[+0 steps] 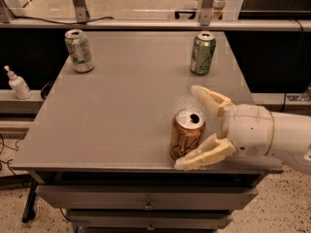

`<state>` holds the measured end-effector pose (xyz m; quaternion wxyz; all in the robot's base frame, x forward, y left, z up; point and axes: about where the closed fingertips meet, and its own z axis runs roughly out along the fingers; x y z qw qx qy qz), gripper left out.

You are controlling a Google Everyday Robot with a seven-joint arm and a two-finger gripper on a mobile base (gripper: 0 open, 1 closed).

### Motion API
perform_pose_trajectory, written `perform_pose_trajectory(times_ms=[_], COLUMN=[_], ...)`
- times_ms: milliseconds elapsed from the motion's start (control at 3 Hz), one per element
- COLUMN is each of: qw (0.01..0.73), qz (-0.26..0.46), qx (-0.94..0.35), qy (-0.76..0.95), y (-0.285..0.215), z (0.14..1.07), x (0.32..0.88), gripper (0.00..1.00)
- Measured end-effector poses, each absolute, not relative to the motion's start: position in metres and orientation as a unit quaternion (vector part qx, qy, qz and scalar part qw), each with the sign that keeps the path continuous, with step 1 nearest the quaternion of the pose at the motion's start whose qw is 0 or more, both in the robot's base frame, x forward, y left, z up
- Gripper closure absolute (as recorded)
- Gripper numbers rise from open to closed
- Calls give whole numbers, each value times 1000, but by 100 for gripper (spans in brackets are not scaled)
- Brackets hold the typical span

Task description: Knock orange can over

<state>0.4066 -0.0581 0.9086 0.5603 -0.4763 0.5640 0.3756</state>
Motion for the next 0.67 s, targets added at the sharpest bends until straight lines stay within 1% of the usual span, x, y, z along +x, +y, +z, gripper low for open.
perform_pose_trajectory(times_ms=[333, 667], qw=[543, 528], qz=[374, 367], qx=[-488, -490], qy=[572, 588], y=[-46, -49], z=[892, 875], x=[405, 412], gripper=[0, 16])
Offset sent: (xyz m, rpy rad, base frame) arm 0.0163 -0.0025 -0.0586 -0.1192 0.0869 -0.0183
